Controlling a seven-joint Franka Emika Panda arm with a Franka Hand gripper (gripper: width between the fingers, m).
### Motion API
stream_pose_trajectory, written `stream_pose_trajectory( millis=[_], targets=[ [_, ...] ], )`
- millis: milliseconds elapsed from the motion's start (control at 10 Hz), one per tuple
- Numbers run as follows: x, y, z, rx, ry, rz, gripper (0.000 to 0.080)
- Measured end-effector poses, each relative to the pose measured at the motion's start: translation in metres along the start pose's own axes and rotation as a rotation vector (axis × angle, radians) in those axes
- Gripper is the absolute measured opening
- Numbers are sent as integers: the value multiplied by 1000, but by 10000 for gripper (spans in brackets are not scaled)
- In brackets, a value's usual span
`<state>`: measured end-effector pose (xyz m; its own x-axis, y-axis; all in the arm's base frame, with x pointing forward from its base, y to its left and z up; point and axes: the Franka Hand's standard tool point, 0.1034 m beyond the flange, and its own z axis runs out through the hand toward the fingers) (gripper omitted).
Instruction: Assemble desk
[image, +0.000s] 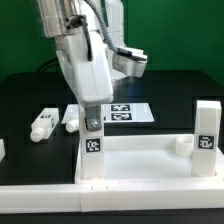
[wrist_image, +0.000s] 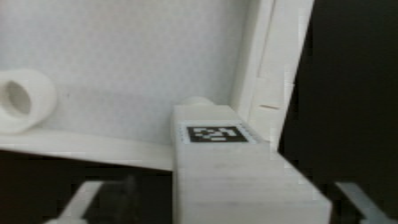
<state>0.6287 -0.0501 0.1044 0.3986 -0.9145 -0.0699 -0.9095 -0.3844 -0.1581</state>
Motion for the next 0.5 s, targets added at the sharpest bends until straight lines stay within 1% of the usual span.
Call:
stream_pose_trajectory(
  millis=[100,200,300,500],
  targets=[
    [0,1,0,-3,0,-212,616],
    [-2,0,-1,-4,-3,-389,616],
    [-6,0,0,-15,-17,-486,639],
    [-4,1,0,-15,-16,-598,647]
  ],
)
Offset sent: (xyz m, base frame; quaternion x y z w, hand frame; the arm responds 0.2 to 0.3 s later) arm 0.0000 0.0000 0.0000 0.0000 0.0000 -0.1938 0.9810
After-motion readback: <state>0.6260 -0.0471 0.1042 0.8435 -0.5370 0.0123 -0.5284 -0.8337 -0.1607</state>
